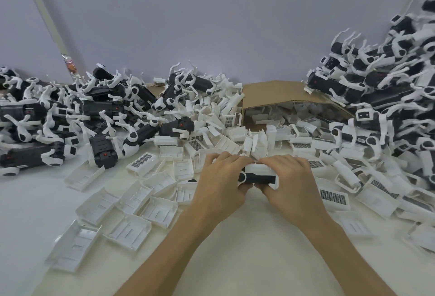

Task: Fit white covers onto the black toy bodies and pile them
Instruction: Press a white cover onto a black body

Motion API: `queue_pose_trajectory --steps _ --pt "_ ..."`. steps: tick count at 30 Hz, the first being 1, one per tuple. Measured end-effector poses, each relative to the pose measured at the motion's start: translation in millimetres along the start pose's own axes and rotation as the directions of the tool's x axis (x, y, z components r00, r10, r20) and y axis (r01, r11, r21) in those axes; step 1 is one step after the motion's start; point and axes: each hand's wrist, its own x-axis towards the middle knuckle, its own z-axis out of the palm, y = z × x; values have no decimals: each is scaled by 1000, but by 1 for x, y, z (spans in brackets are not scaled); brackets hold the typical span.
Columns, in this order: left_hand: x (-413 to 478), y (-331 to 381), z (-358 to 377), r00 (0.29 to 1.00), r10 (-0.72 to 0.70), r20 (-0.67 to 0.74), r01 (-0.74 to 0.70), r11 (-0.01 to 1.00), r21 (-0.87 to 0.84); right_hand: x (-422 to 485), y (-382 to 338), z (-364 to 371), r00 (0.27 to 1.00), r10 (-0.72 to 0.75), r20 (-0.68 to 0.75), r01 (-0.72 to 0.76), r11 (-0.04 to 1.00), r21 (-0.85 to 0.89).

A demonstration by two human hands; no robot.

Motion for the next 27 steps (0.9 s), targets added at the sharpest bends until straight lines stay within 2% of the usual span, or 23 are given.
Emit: queue_pose_trajectory --steps 5,11,16,18,20,22,23,25,27 --pt "0 4 2 1000 -13 -25 10 994 -111 1 2 -4 1000 -2 9 1 994 112" --pt "0 2 -2 997 -17 -72 14 999 -38 1 2 -6 996 -5 86 -12 982 187" --pt "-1 6 0 993 10 -118 -12 1000 -15 2 0 -9 999 24 27 -30 966 258" --pt "-2 8 0 988 26 -155 -24 1000 9 4 0 -13 996 68 60 -86 914 396" --pt "-2 6 0 981 52 -189 -46 998 35 6 4 -18 979 107 174 -188 810 555" --pt "-1 4 0 968 103 -231 -89 994 70 9 8 -22 960 178 218 -280 696 661" --pt "-1 3 1 956 138 -257 -120 989 86 9 11 -23 952 221 210 -304 659 688" --pt "1 3 1 924 204 -324 -181 978 101 10 14 -24 947 256 196 -318 648 692" --pt "1 3 0 888 241 -390 -215 970 110 10 14 -25 946 198 259 -325 621 713"
